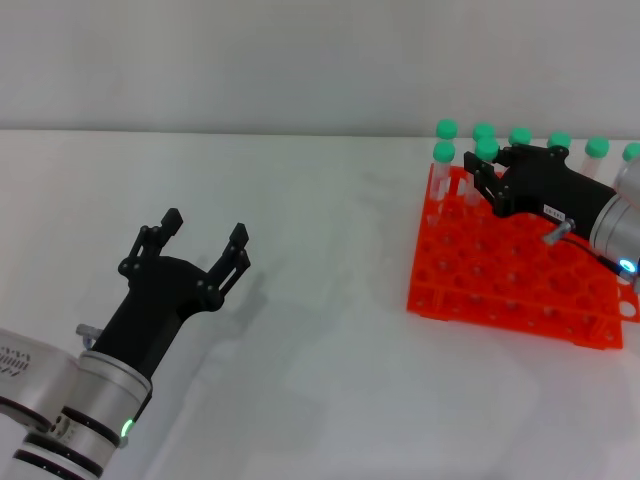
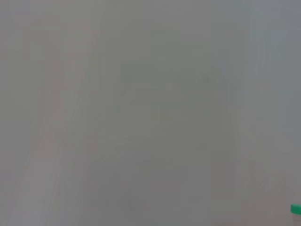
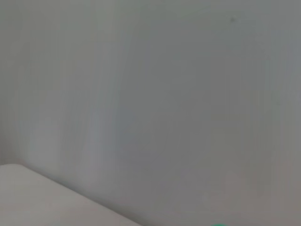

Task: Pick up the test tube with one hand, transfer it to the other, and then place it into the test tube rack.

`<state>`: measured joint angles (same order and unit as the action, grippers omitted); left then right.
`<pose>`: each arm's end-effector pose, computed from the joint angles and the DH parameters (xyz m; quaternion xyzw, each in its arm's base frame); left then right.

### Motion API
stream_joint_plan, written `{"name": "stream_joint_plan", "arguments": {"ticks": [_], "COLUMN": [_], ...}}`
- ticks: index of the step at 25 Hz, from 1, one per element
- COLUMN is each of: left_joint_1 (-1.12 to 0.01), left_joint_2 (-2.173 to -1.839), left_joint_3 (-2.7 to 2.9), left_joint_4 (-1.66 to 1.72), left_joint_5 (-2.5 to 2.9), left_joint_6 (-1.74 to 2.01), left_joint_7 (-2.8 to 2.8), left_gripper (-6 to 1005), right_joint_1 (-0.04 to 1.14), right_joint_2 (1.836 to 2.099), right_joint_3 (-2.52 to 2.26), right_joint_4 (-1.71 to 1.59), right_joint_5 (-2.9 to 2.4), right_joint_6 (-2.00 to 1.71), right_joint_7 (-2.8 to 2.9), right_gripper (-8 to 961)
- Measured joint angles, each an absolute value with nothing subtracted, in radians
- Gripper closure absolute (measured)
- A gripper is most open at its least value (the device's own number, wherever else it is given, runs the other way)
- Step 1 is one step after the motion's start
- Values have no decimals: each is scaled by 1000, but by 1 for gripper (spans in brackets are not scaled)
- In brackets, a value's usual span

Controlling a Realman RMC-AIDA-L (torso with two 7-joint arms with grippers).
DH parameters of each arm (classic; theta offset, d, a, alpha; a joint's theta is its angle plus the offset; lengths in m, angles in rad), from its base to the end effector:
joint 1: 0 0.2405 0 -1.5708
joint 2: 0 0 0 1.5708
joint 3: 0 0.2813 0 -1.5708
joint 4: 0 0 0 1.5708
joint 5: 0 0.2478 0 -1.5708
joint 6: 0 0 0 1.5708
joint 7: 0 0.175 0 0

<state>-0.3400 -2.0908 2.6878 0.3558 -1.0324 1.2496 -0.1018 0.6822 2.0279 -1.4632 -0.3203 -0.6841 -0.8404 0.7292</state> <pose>-0.3197 0.3352 -0.1160 -0.7371 -0.2320 -0.3635 0.5202 0.2568 0.4899 -0.0755 -0.8643 0.1615 0.2623 0.3976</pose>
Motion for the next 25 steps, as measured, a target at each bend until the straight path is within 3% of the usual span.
{"name": "stream_joint_plan", "arguments": {"ticks": [6, 15, 20, 25], "left_joint_1": [-339, -344, -346, -347], "left_joint_2": [-2091, -2091, -2091, -2091], "left_joint_3": [2686, 2686, 2686, 2686], "left_joint_4": [356, 356, 356, 351], "left_joint_5": [-1032, -1045, -1046, -1046], "left_joint_6": [1250, 1250, 1250, 1250], "left_joint_7": [-102, -103, -103, -103], "left_gripper": [145, 146, 147, 147], "right_joint_1": [670, 649, 646, 598], "right_joint_2": [2028, 2028, 2028, 2025], "right_joint_3": [-1460, -1459, -1463, -1457], "right_joint_4": [-331, -339, -349, -351], "right_joint_5": [-676, -647, -646, -582], "right_joint_6": [-845, -904, -919, -1041], "right_joint_7": [732, 726, 723, 689], "right_gripper": [675, 447, 216, 101]}}
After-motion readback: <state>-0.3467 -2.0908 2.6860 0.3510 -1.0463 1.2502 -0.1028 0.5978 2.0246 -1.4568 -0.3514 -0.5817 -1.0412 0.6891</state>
